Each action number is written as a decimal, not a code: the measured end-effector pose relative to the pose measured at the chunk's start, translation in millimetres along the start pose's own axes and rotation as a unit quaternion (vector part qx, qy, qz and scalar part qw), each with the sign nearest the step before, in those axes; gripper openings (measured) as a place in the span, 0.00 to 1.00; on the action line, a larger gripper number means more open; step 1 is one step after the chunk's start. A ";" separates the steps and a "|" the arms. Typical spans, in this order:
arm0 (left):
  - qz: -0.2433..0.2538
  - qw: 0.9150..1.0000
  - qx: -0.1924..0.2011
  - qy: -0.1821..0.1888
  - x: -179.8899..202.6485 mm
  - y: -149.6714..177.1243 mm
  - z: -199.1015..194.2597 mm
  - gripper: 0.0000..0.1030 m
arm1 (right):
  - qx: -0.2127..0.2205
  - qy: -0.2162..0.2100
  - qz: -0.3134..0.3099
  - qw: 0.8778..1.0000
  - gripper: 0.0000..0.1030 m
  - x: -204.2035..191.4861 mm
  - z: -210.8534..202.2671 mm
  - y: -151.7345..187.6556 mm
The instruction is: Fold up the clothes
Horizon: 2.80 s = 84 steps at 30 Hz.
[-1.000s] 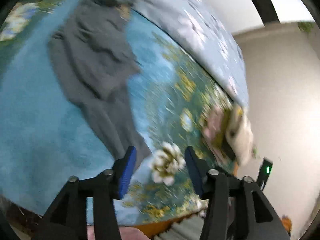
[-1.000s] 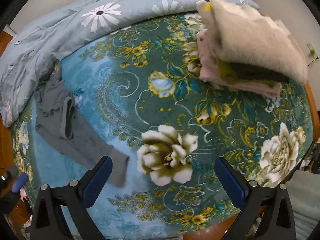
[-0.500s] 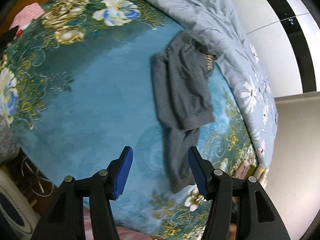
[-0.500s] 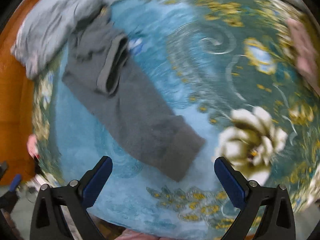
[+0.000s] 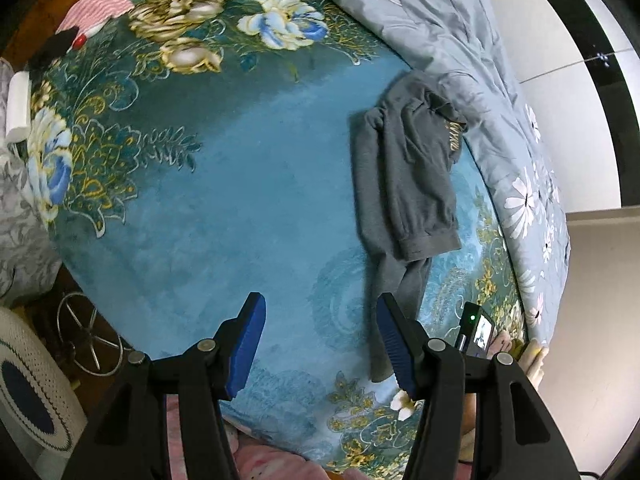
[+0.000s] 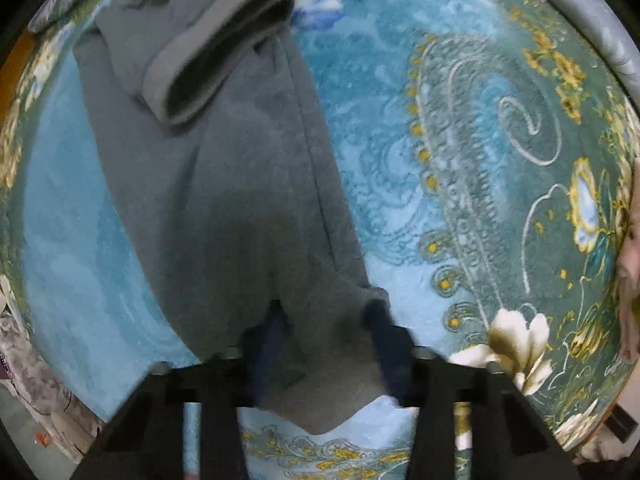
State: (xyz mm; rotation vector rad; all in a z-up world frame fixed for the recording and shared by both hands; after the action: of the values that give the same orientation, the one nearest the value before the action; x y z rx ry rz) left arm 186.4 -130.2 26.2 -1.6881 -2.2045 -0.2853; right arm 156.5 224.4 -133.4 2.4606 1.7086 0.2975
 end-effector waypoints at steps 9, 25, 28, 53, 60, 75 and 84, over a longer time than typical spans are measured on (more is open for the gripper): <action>-0.018 1.000 -0.015 0.011 -1.1 -6.5 14.0 0.57 | 0.021 0.021 0.013 0.999 0.01 38.6 -26.2 16.3; 0.106 0.989 -0.091 0.050 102.3 -24.6 87.4 0.57 | 0.033 0.042 0.256 0.965 0.00 222.1 -75.3 105.9; 0.171 0.980 -0.102 0.029 139.1 -29.4 115.4 0.63 | 0.046 -0.002 0.270 0.962 0.01 201.6 -85.1 103.2; 0.503 0.837 0.011 -0.215 228.0 -97.6 245.5 0.11 | 0.000 -0.071 0.272 0.960 0.15 132.7 -59.0 98.3; 0.265 0.945 0.055 -0.183 131.3 -210.3 166.6 0.10 | -0.003 -0.157 0.277 0.948 0.75 88.5 -29.1 65.2; 0.016 0.995 0.029 -0.096 24.4 -221.0 117.4 0.03 | -0.043 -0.157 0.356 0.920 0.09 59.7 2.7 35.2; 0.038 0.995 0.076 -0.058 53.8 -229.3 83.1 0.03 | 0.090 -0.076 0.411 0.904 0.09 162.7 -95.9 58.5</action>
State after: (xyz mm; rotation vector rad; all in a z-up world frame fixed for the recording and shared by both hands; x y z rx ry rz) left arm -59.0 -114.0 -17.4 -1.7387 -2.1756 0.0010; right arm 242.4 355.9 -13.3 3.1128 0.5725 0.0096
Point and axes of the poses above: each gripper's, at about its wrist camera, not at the fingertips, and z roughly the way its jaws point, x to its right, y to its underside, the point moved 6 cm from there along z, roughly the way its jaws point, and after that the axes turned 5 degrees about z, right-handed, at the moved point
